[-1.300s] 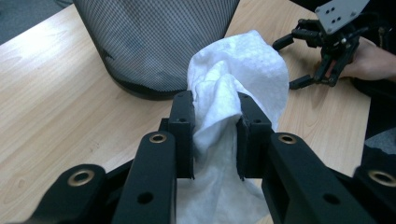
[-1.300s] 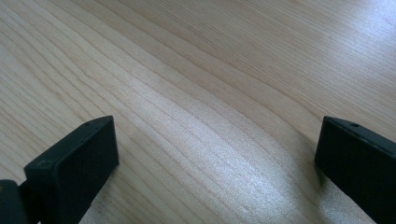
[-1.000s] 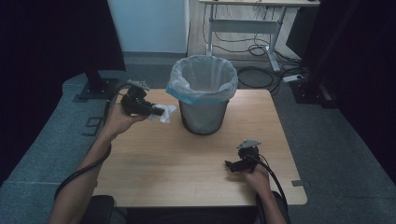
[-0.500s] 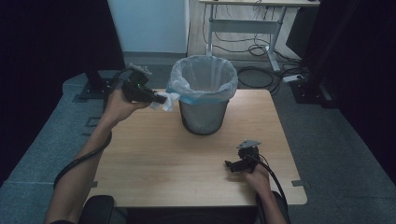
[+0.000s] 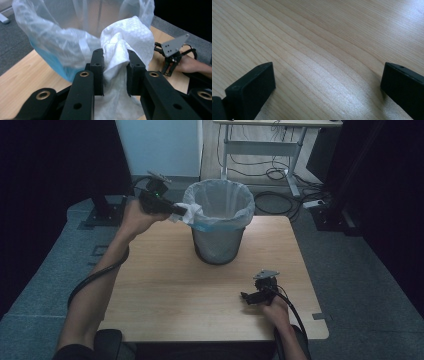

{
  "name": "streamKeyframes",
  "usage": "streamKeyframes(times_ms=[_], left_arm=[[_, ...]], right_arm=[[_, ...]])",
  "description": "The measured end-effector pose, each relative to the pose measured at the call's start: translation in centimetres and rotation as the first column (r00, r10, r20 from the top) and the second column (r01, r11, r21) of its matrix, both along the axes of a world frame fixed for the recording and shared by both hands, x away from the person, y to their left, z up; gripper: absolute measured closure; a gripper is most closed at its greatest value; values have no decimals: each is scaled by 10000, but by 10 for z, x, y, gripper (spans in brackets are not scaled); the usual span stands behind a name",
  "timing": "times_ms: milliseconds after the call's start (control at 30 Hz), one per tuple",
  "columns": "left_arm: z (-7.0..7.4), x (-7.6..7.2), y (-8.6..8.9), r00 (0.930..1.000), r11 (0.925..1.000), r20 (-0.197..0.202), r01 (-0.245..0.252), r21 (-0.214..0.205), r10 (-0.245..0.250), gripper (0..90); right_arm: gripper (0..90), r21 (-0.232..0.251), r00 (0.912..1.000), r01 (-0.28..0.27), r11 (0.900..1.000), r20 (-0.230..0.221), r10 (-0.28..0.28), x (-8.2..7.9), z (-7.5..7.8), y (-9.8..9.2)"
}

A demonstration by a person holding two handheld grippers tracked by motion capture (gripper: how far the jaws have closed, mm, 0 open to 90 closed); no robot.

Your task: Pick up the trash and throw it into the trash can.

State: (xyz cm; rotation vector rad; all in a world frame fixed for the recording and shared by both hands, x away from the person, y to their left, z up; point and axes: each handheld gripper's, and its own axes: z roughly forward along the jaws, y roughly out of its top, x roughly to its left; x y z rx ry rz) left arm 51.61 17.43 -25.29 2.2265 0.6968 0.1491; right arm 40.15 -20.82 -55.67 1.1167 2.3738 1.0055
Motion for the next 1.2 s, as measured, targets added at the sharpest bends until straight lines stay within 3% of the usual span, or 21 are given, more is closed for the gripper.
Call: streamKeyframes(times_ms=[333, 667, 933, 1200], left_arm=[[7, 20, -23, 9994, 9995, 153, -318, 84, 317, 718], [7, 41, -56, 9970, 9982, 509, -586, 86, 581, 719], [0, 54, -79, 9939, 9966, 758, -815, 133, 802, 714], [-15, 65, -100, 9908, 9923, 898, -1068, 634, 1009, 661]], right_arm=[[0, -5, 10000, -70, 10000, 14, 70, 0, 0, 0], [0, -4, 9999, -108, 9999, 8, 108, 0, 0, 0], [0, -5, 9999, -137, 9999, 7, 137, 0, 0, 0], [0, -5, 9998, -199, 9998, 14, 199, 0, 0, 1]])
